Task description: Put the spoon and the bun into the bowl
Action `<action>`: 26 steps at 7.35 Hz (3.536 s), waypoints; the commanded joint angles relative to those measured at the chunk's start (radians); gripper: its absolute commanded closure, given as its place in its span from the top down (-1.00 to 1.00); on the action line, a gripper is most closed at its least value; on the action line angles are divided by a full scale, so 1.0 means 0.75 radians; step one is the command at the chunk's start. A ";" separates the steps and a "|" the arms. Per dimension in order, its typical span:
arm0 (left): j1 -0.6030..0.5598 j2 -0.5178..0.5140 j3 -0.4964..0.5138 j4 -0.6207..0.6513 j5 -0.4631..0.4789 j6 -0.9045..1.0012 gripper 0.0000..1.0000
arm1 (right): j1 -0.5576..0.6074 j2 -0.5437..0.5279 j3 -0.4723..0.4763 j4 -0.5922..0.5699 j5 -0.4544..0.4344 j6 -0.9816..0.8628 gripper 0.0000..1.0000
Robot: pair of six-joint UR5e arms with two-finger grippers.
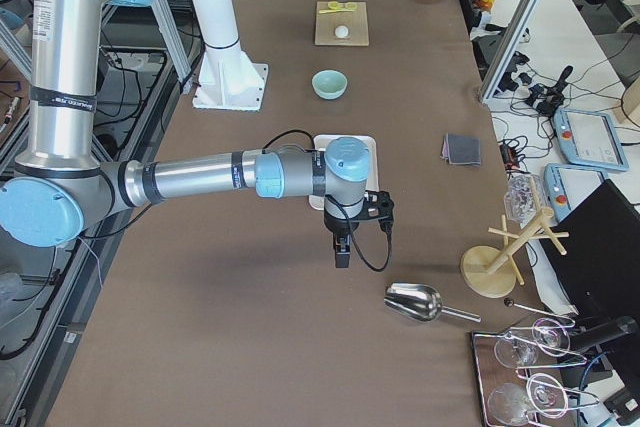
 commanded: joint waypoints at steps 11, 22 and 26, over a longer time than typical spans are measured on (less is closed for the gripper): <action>-0.004 -0.029 0.095 -0.473 0.004 -0.014 0.97 | -0.008 0.191 0.199 0.006 0.018 -0.002 1.00; 0.301 -0.067 0.093 -0.833 0.014 -0.477 0.97 | -1.020 0.349 0.113 0.413 -0.625 1.347 0.79; 0.301 -0.067 0.091 -0.835 0.012 -0.475 0.97 | -1.166 0.357 -0.149 0.759 -0.814 1.548 0.44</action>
